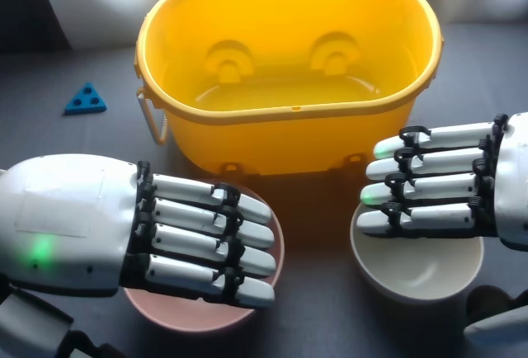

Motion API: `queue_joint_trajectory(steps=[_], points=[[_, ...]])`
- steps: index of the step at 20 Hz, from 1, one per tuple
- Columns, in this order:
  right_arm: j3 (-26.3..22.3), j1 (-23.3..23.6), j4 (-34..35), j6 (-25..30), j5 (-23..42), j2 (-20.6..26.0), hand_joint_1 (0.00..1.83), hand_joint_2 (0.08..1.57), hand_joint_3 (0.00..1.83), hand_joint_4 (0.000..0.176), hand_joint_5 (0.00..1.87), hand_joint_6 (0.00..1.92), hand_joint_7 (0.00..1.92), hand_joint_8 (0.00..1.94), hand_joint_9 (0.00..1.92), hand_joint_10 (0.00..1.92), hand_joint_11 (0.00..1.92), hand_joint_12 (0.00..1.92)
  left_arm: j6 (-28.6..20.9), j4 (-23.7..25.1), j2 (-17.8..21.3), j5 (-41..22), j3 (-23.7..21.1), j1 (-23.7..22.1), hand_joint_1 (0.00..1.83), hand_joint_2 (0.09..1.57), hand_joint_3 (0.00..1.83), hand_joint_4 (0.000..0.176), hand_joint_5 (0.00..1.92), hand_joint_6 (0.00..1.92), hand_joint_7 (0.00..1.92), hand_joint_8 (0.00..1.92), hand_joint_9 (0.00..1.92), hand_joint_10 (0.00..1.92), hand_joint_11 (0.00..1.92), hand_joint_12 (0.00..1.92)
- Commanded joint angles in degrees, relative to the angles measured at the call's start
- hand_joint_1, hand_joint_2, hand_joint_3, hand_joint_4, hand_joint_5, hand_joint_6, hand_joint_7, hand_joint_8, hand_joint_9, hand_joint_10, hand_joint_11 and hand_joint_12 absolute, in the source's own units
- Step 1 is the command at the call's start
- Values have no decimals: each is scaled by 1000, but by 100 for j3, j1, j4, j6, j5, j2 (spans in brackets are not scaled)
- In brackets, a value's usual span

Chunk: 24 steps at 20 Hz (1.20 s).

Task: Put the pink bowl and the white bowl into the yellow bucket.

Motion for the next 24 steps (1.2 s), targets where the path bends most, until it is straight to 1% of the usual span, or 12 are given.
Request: queue_joint_trajectory(steps=[1, 4, 7, 8, 10, 11, 12, 15, 16, 17, 19, 24], points=[[62, 38, 261, 16, 447, 15, 0, 1174, 0, 0, 181, 1, 167, 5, 113, 11, 0, 383, -45, -365, 28, -550, -29, -46, 0, 1296, 0, 0, 143, 1, 135, 1, 85, 1, 0, 203], [287, 11, 262, 17, 334, -163, 57, 1160, 0, 0, 187, 3, 158, 3, 101, 5, 0, 306, 97, -431, 34, -572, -44, -117, 39, 1324, 4, 0, 139, 2, 128, 2, 84, 4, 0, 232], [456, -112, 266, 16, 335, -292, 176, 1134, 0, 0, 191, 2, 159, 1, 107, 4, 0, 372, 10, -529, 32, -689, 108, -143, 318, 1302, 0, 0, 110, 2, 101, 2, 65, 2, 0, 208], [510, -133, 266, 9, 313, -340, 332, 1096, 0, 0, 192, 1, 166, 2, 115, 5, 0, 408, -76, -449, 50, -680, 116, -143, 389, 1314, 0, 0, 43, 2, 35, 1, 12, 0, 0, 41], [549, -144, 266, -28, 229, -371, 437, 1075, 0, 0, 158, 0, 127, 0, 84, 0, 0, 335, -285, -369, 80, -701, 116, -148, 426, 1308, 0, 0, 26, 1, 26, 3, 0, 0, 13, 9], [556, -172, 265, -70, 229, -372, 571, 1047, 0, 0, 149, 0, 112, 0, 68, 0, 0, 296, -304, -369, 101, -732, 125, -159, 589, 1290, 0, 0, 9, 2, 8, 3, 0, 0, 2, 1], [562, -209, 265, -130, 229, -373, 754, 1013, 0, 0, 146, 1, 102, 1, 61, 1, 0, 290, -315, -368, 112, -734, 145, -171, 686, 1290, 0, 0, 1, 0, 1, 0, 0, 0, 0, 0], [596, -283, 219, -266, 229, -378, 1059, 933, 0, 0, 127, 0, 80, 0, 31, 0, 0, 282, -314, -160, 61, -756, 266, -148, 1065, 1148, 0, 0, 0, 0, 0, 0, 0, 0, 0, 0], [605, -283, 215, -266, 229, -378, 1121, 922, 0, 0, 86, 0, 29, 1, 5, 0, 0, 156, -312, -67, 45, -776, 282, -109, 1096, 1093, 0, 0, 3, 4, 4, 11, 3, 4, 0, 170], [607, -283, 209, -266, 229, -377, 1156, 918, 0, 0, 50, 2, 5, 0, 0, 0, 0, 61, -312, -1, 34, -777, 288, -95, 1216, 1035, 0, 0, 6, 4, 17, 9, 8, 5, 0, 320], [608, -297, 142, -265, 229, -375, 1158, 910, 0, 0, 16, 2, 0, 0, 0, 0, 0, 8, -372, 306, -5, -777, 323, -103, 1268, 969, 0, 0, 28, 7, 50, 7, 36, 10, 0, 455], [608, -420, -144, -207, 202, -369, 1208, 943, 6, 0, 0, 0, 0, 0, 0, 0, 0, 0, -719, 509, -108, -844, 598, -393, 1344, 962, 0, 0, 31, 0, 46, 0, 26, 2, 0, 245]])
